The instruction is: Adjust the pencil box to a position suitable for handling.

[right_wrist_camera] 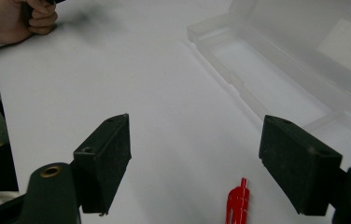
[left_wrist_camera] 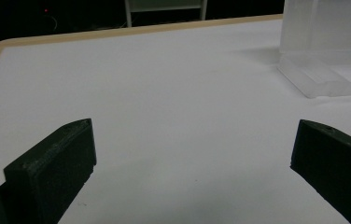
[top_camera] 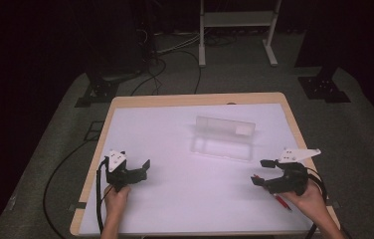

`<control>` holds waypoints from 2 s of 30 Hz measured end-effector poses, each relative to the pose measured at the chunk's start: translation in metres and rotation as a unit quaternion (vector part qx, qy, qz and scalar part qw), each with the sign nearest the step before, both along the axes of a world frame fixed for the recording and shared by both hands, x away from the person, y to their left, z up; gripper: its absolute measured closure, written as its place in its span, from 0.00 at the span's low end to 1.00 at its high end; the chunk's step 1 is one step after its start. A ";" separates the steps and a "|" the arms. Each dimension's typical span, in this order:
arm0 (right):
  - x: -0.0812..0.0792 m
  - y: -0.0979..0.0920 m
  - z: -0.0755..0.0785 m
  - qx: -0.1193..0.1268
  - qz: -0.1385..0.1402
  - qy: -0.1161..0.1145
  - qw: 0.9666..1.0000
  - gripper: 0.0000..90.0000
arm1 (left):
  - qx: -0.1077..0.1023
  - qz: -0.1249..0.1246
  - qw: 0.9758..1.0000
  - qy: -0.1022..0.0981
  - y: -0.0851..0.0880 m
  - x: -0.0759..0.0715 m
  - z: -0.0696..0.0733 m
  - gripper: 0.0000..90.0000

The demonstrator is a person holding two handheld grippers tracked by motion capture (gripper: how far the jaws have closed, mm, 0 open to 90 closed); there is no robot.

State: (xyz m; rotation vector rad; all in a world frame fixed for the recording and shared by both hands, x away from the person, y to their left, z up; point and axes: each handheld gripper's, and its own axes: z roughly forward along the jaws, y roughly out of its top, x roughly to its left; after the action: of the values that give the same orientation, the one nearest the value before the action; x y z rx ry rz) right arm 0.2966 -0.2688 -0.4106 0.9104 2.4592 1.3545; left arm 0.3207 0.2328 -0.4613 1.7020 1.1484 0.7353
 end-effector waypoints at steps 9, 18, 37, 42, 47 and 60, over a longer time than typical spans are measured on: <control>0.016 0.014 0.014 -0.012 0.012 -0.008 1.000 0.26 | 0.006 -0.005 1.000 -0.003 -0.002 -0.001 0.000 0.00; 0.035 0.027 0.018 -0.033 0.021 -0.014 0.999 0.27 | 0.005 -0.002 1.000 -0.003 -0.001 -0.001 0.000 0.00; 0.069 0.046 0.011 -0.056 0.049 0.006 0.997 0.26 | -0.005 0.004 1.000 -0.008 0.001 -0.002 0.000 0.00; 0.077 0.049 0.008 -0.064 0.046 0.008 0.997 0.27 | -0.004 0.003 1.000 -0.007 0.001 -0.002 0.000 0.00; 0.082 0.056 0.003 -0.081 0.048 0.001 0.996 0.30 | -0.001 0.000 1.000 -0.007 0.000 -0.002 0.000 0.00; 0.097 0.061 -0.005 -0.092 0.053 0.016 0.994 0.42 | 0.002 -0.003 1.000 -0.011 0.000 -0.003 0.000 0.00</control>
State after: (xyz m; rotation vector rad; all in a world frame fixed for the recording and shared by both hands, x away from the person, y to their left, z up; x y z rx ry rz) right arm 0.3931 -0.2073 -0.4153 0.7756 2.6360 1.1279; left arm 0.3180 0.2326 -0.4615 1.6959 1.1272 0.7526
